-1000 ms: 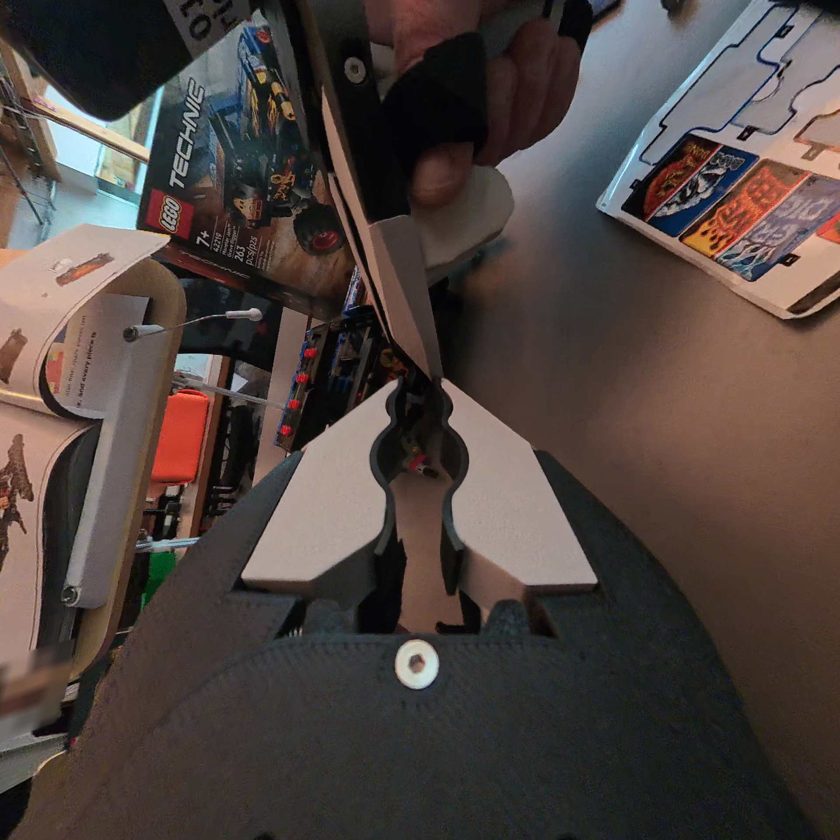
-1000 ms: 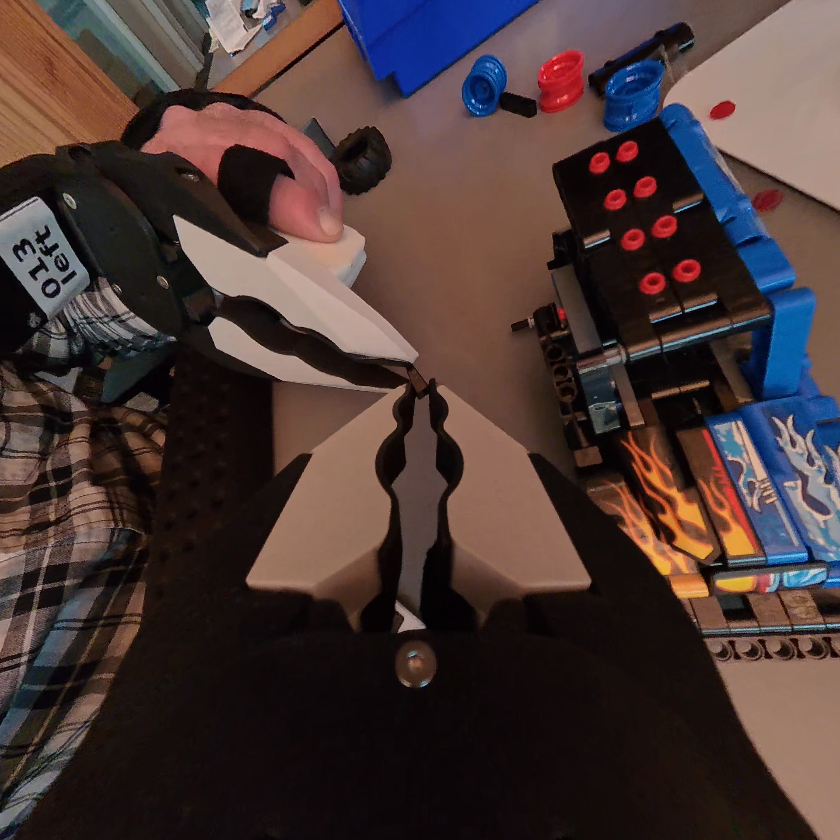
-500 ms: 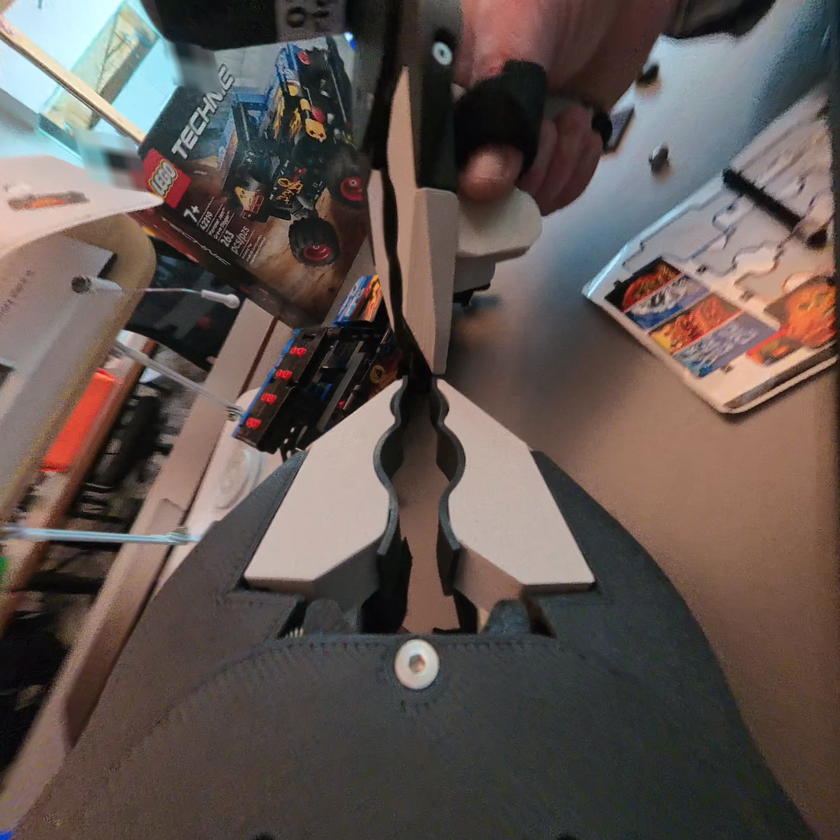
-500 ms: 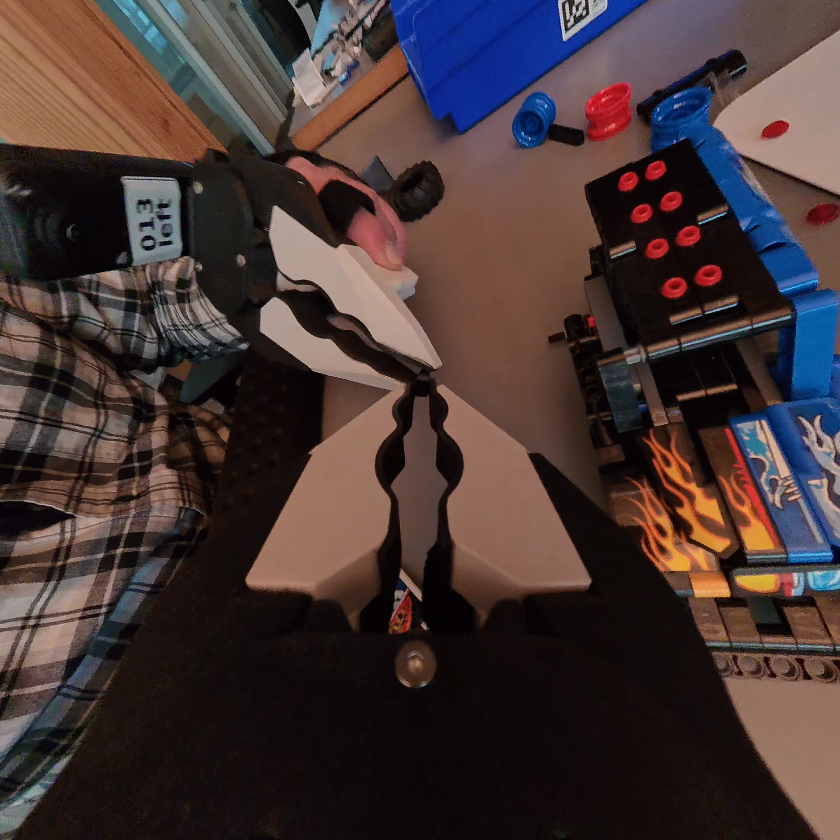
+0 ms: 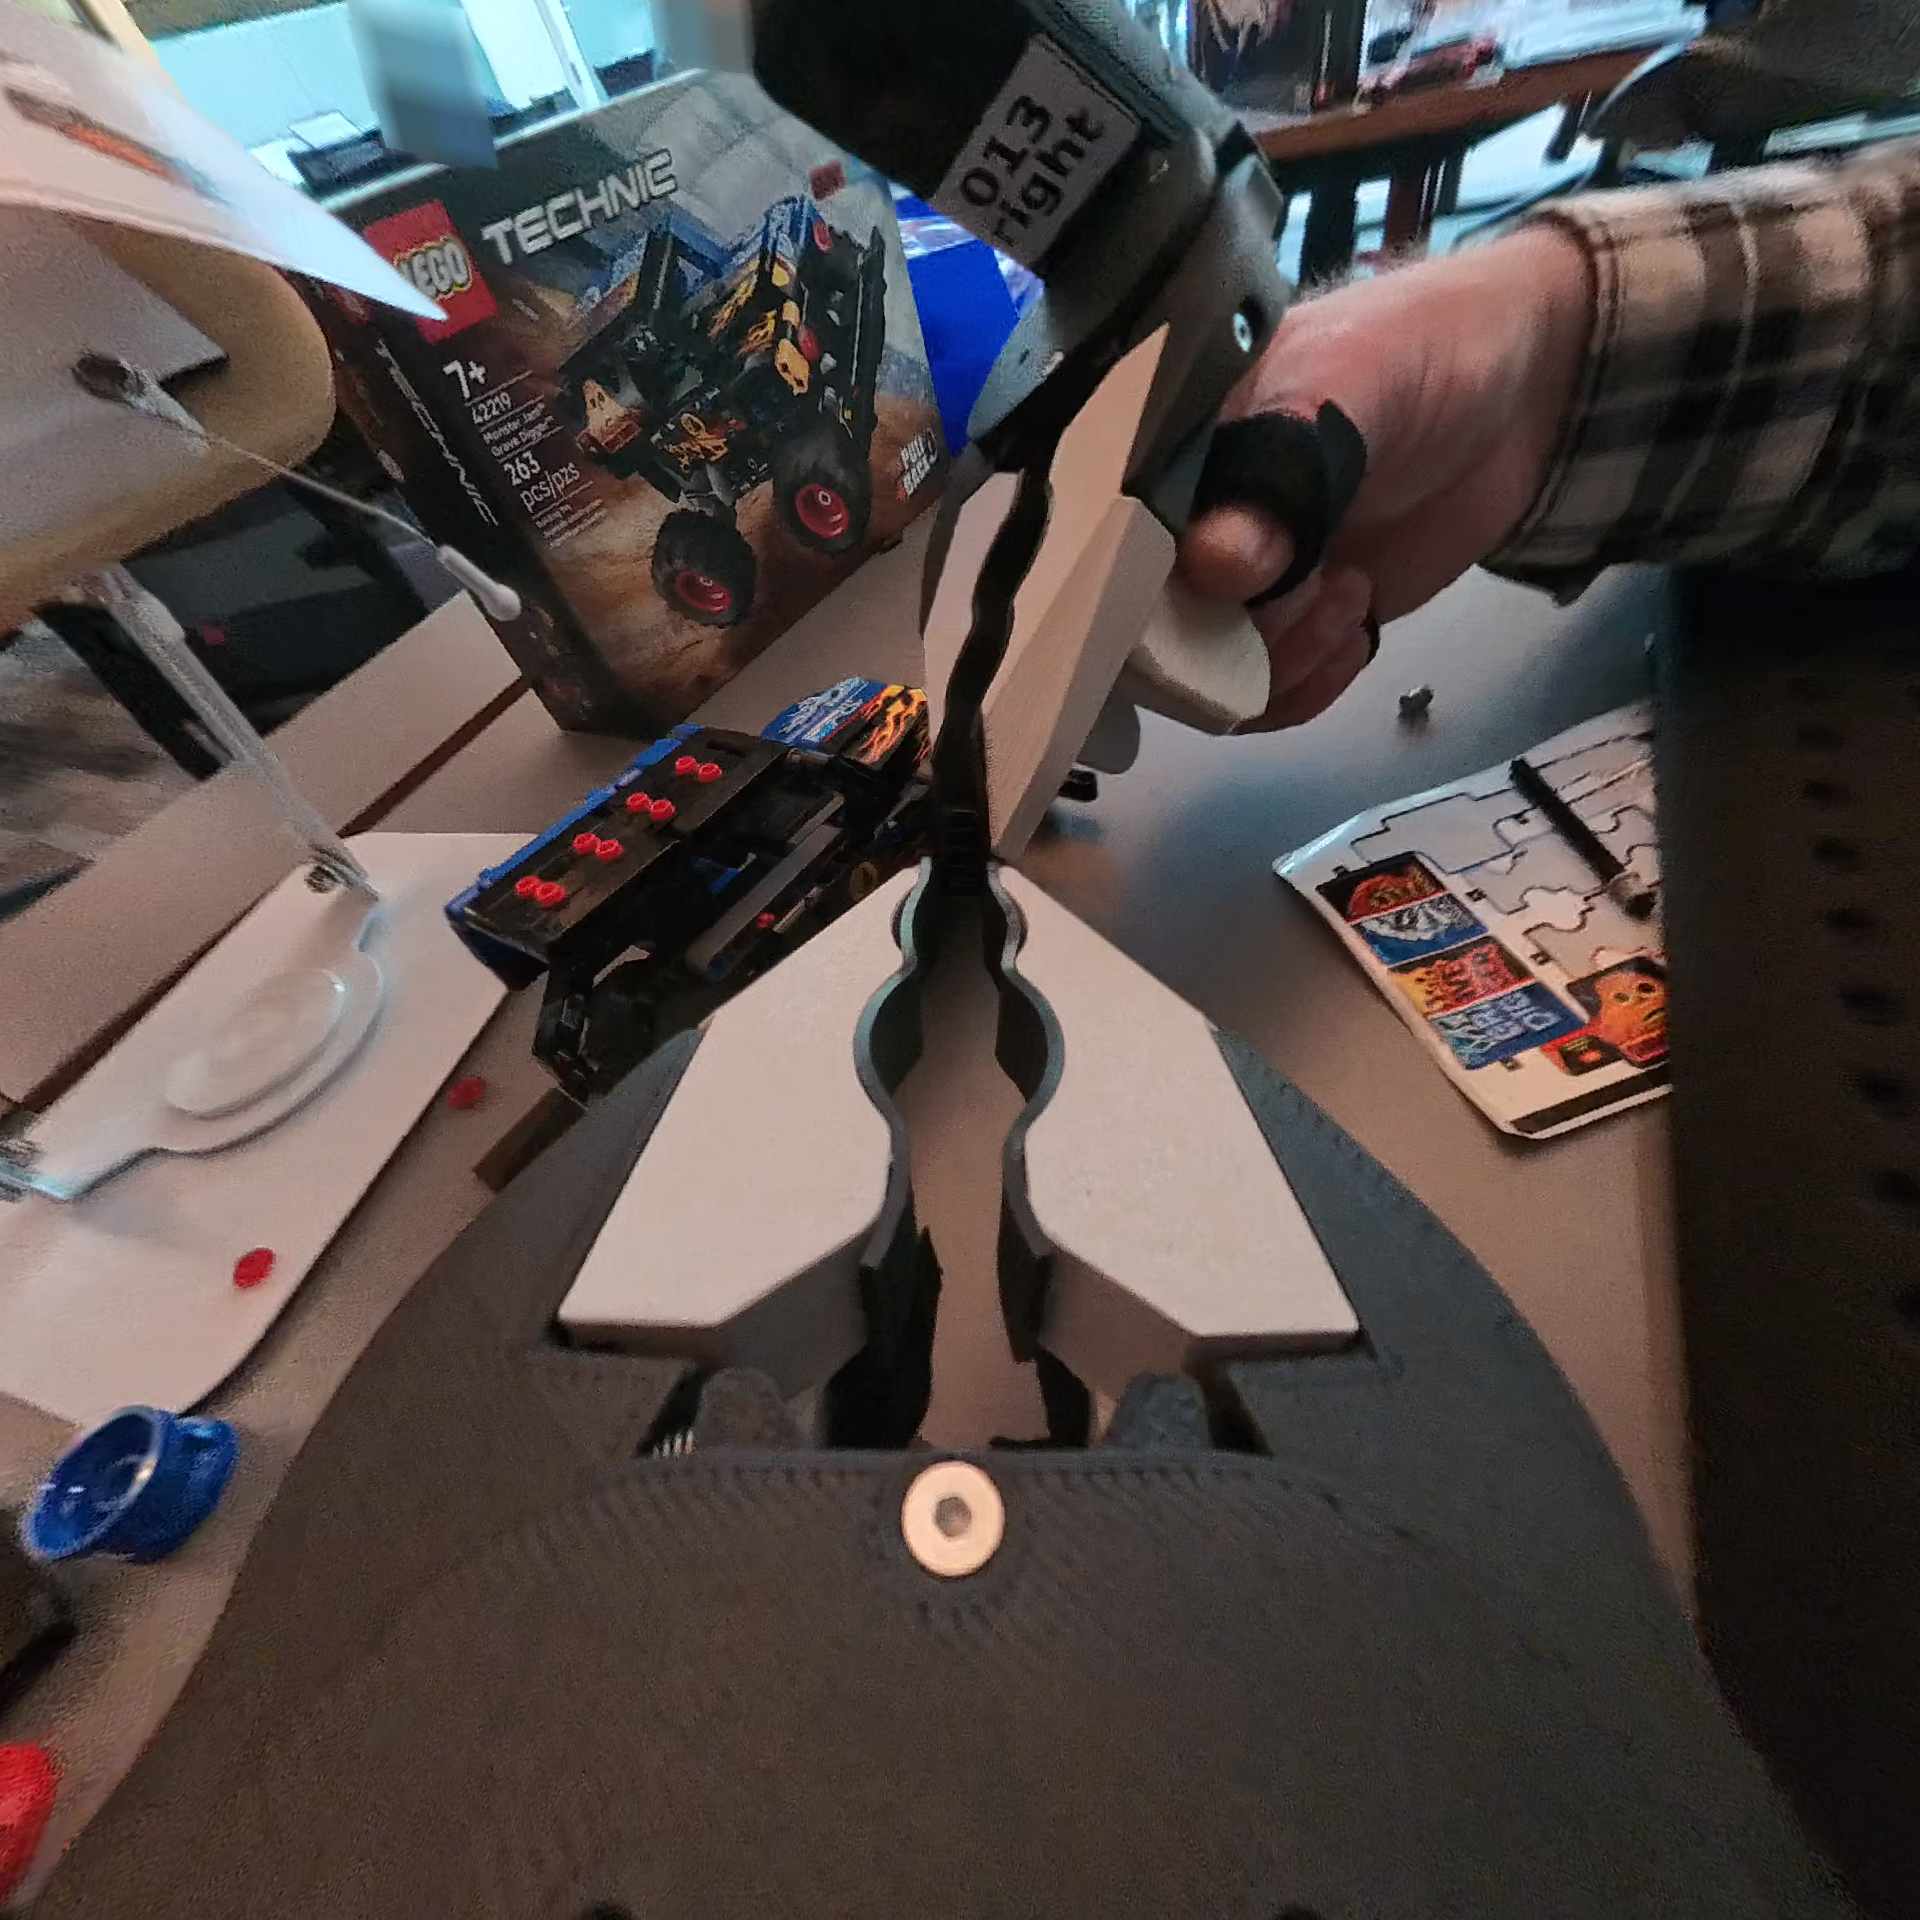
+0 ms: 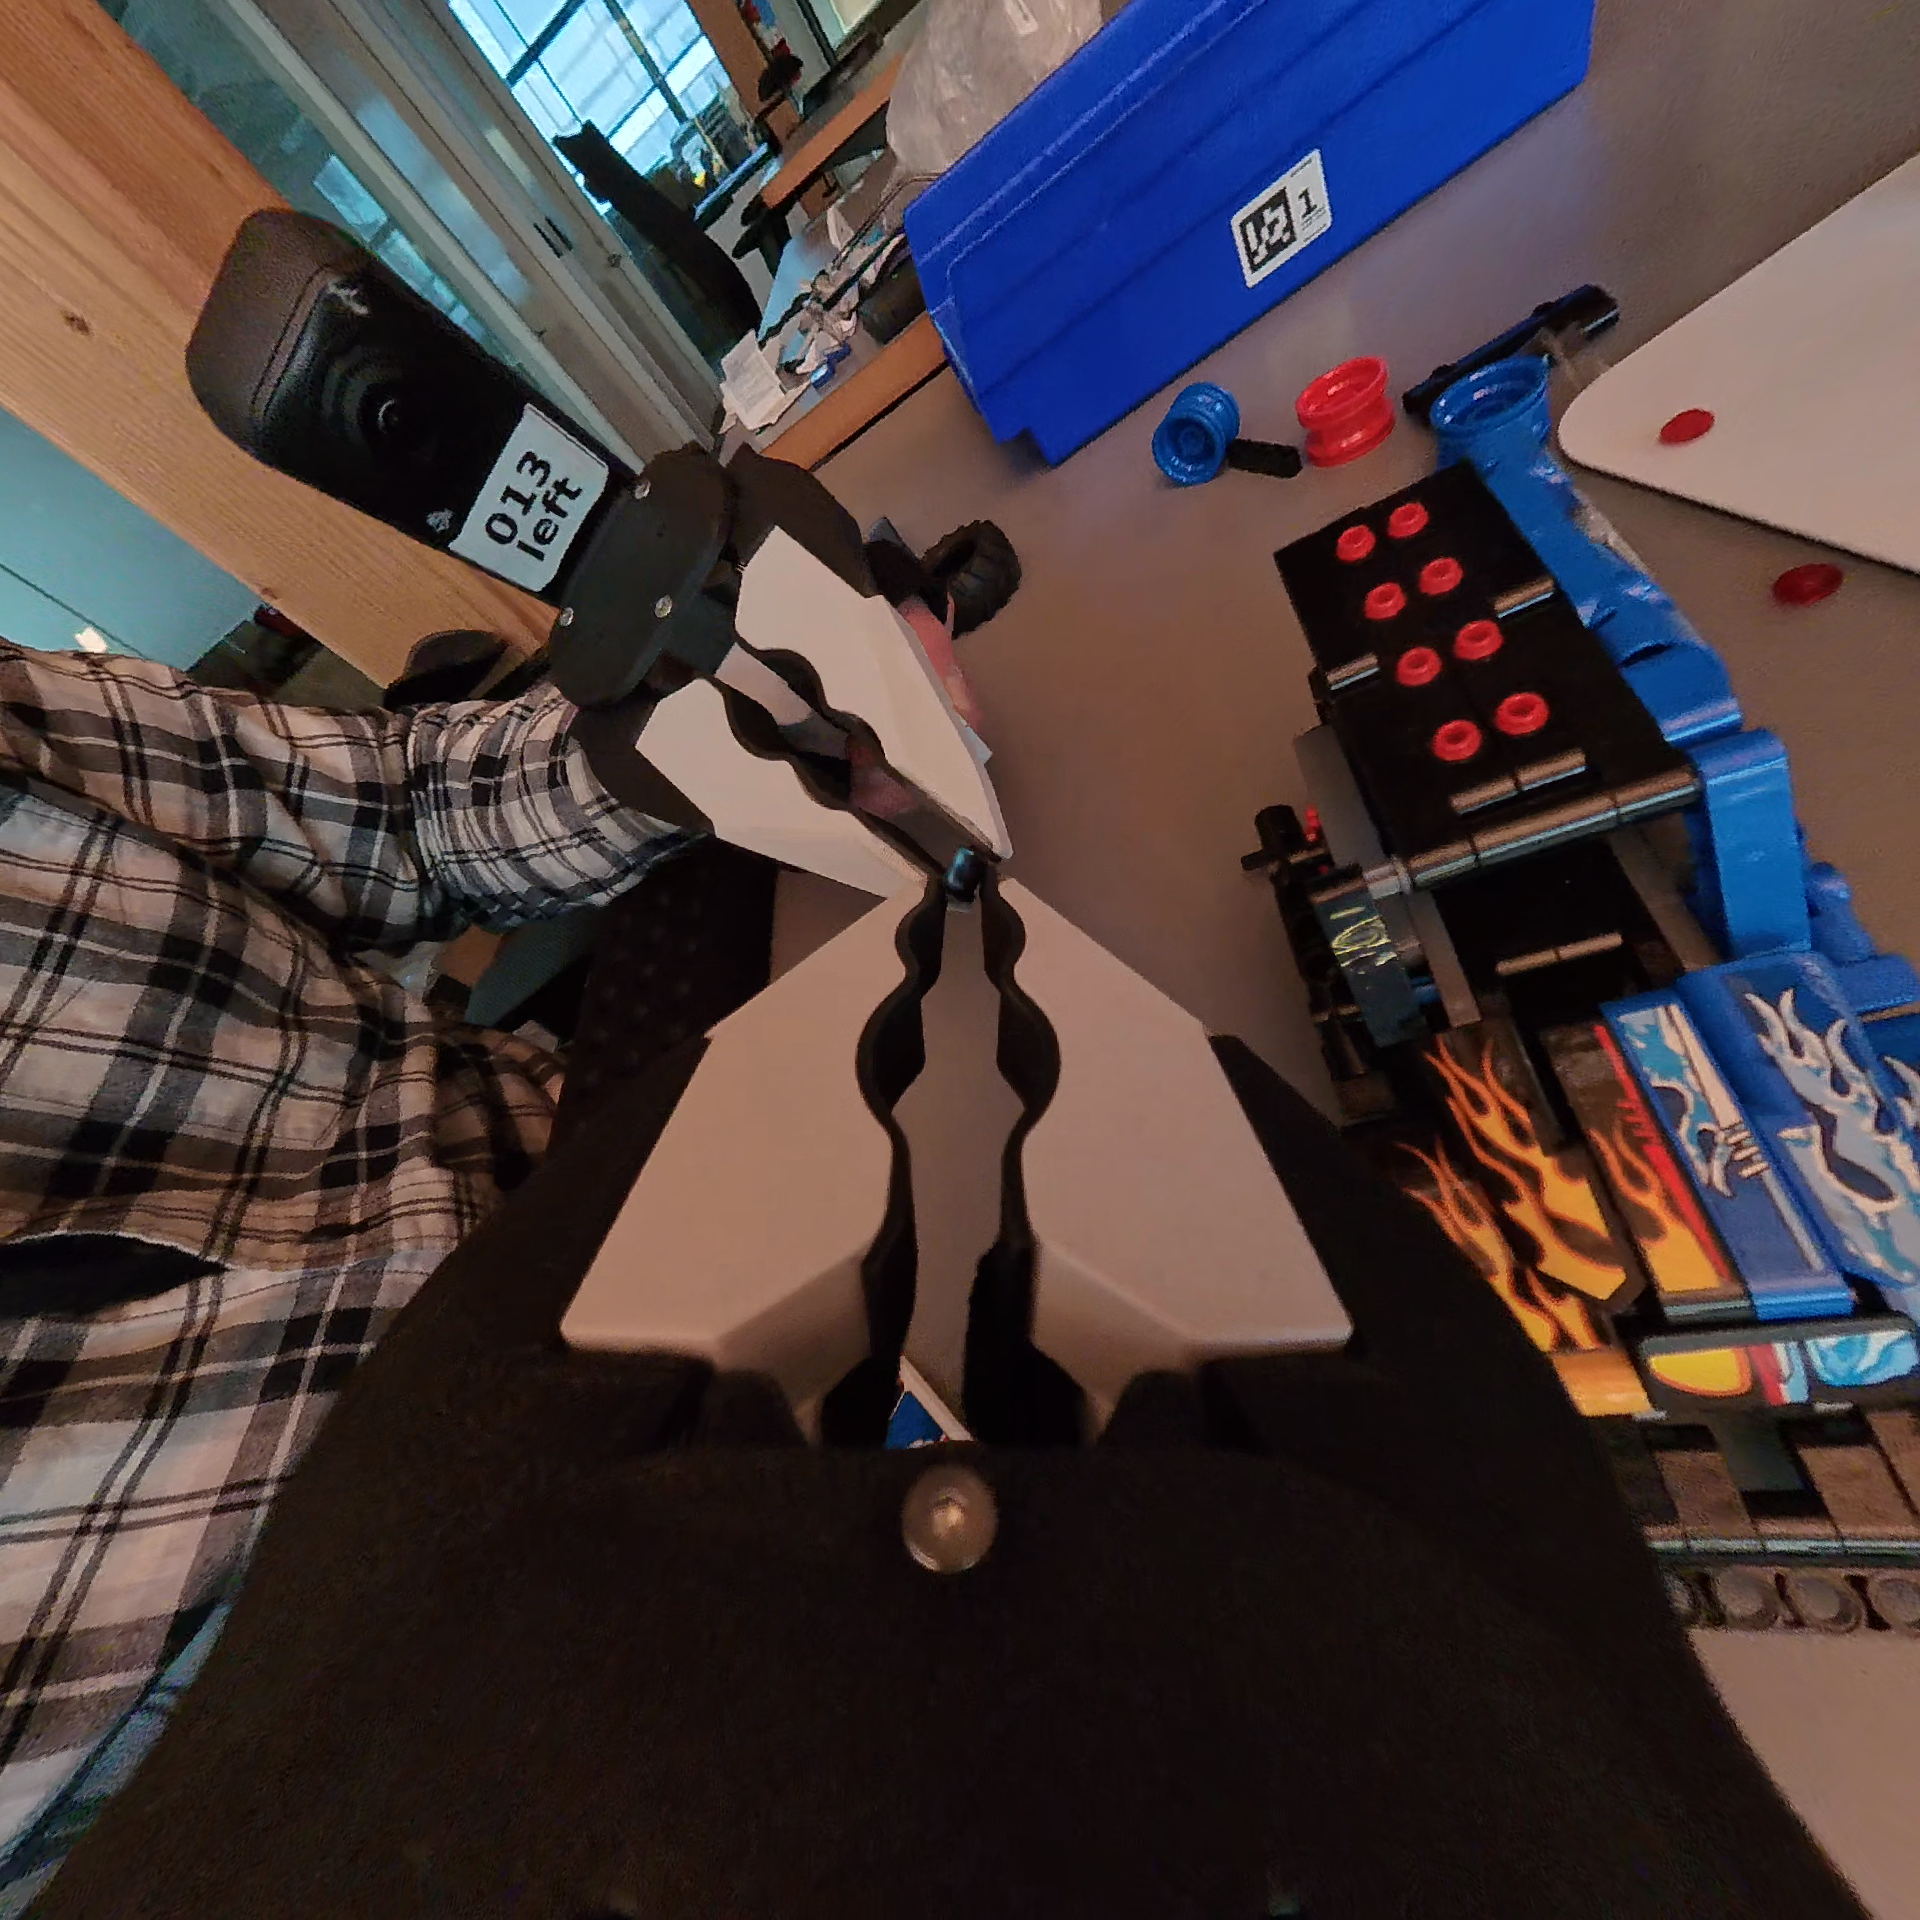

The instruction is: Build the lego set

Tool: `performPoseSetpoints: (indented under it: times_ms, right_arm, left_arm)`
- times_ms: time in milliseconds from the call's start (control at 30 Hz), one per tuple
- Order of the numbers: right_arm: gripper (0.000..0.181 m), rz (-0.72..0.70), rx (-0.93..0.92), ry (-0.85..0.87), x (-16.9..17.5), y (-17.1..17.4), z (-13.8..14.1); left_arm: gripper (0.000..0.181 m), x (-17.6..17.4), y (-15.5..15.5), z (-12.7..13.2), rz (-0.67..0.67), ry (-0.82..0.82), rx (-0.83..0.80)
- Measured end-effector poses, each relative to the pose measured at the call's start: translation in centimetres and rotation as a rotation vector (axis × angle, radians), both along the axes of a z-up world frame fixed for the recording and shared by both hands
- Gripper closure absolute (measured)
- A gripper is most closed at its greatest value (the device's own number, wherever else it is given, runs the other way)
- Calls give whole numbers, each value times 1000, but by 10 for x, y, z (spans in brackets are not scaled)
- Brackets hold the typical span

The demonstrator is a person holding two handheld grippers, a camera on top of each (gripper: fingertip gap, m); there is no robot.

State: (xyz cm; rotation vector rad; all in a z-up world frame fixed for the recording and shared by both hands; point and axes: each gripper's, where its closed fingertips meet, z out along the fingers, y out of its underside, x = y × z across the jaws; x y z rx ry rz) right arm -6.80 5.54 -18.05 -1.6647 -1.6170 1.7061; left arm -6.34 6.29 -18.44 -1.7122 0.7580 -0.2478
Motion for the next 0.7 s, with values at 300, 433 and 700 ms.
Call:
performPoseSetpoints:
  times_ms: [300, 433, 700]
  right_arm:
    - [163, -26, 143, 131, -1, 3, 16]
    - [166, -22, 197, 174, -3, -2, 22]
    - [175, 0, 132, 188, -1, -5, 27]
  left_arm:
    - [175, -3, -2, 14, -69, -277, -82]
    - [175, 7, -11, 16, -180, -402, -168]
    - [174, 7, -11, 20, -188, -457, -173]
